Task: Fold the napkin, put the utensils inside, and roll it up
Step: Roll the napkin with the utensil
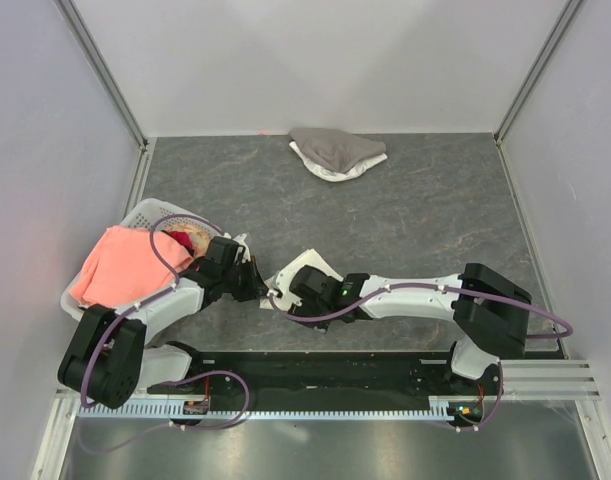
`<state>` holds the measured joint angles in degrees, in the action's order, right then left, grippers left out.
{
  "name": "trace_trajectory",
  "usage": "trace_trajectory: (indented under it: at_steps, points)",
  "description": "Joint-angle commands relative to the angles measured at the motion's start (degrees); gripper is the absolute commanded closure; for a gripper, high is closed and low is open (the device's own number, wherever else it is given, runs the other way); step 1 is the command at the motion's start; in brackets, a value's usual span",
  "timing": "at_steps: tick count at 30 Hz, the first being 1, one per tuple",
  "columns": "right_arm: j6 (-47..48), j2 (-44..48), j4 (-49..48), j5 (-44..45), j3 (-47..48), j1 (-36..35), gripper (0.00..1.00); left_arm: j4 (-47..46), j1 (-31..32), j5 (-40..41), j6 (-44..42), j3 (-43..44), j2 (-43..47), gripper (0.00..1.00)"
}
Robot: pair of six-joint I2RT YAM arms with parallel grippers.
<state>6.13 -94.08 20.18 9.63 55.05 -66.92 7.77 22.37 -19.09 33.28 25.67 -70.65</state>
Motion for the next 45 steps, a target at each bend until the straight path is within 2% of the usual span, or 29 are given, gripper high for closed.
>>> trace_trajectory:
  at_steps: [1,11,15,22,24,25,27,28,31,34,45]
  points:
    - [2.66,-0.75,-2.96,1.18,3.49,-0.32,0.27,2.34,0.22,1.43,-1.37,1.31,-1.33,0.98]
    - [4.33,-3.74,-3.13,-0.05,4.37,-0.32,0.32,2.43,0.22,1.16,-1.72,1.93,-2.21,0.98]
    - [3.8,-5.14,-3.13,-0.75,4.02,-0.24,0.43,2.51,0.22,1.07,-1.81,2.1,-2.3,0.98]
    - [2.31,-8.48,-1.65,-2.33,4.19,0.82,0.53,2.25,0.22,0.55,-2.25,2.72,-0.46,0.98]
    - [1.43,-9.88,-0.76,-4.44,4.8,1.52,0.54,2.51,0.22,1.59,-2.78,3.07,0.6,0.91]
    - [1.17,-10.33,0.11,-5.14,4.89,1.87,0.55,2.69,0.13,1.95,-2.78,3.5,1.56,0.82]
    - [0.38,-11.73,1.25,-7.42,5.51,2.66,0.58,3.3,0.22,3.09,-3.13,4.12,2.8,0.73]
    - [0.11,-12.0,2.3,-8.39,5.68,3.28,0.6,3.91,0.22,3.53,-3.22,4.12,4.02,0.62]
    - [-1.29,-12.88,3.89,-14.01,6.21,5.21,0.65,5.32,0.22,5.9,-2.34,3.34,5.96,0.46]
    - [-2.61,-14.02,6.0,-19.63,7.44,7.93,0.68,5.76,0.22,6.52,-1.29,2.28,8.24,0.39]
    - [-5.08,-18.76,11.63,-42.83,12.1,18.13,0.69,6.64,0.83,7.84,-0.14,0.17,13.52,0.35]
